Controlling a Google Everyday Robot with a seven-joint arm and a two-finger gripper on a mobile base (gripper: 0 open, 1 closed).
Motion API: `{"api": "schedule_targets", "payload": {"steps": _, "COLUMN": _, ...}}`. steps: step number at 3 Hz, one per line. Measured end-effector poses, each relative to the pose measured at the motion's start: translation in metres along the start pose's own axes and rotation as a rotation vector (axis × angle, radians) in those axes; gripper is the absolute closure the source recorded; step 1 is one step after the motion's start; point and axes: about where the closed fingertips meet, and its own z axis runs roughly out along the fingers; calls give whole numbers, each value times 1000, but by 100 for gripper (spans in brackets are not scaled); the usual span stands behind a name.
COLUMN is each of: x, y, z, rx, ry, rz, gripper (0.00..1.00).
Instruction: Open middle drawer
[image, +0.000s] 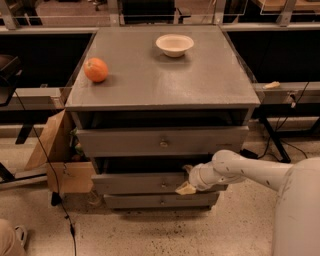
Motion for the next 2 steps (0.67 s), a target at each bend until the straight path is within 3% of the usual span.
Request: {"api": "schedule_targets", "payload": {"steps": 2, "x": -7, "y": -5, "z": -7, "rx": 0, "ry": 0, "rz": 0, "gripper": 96}}
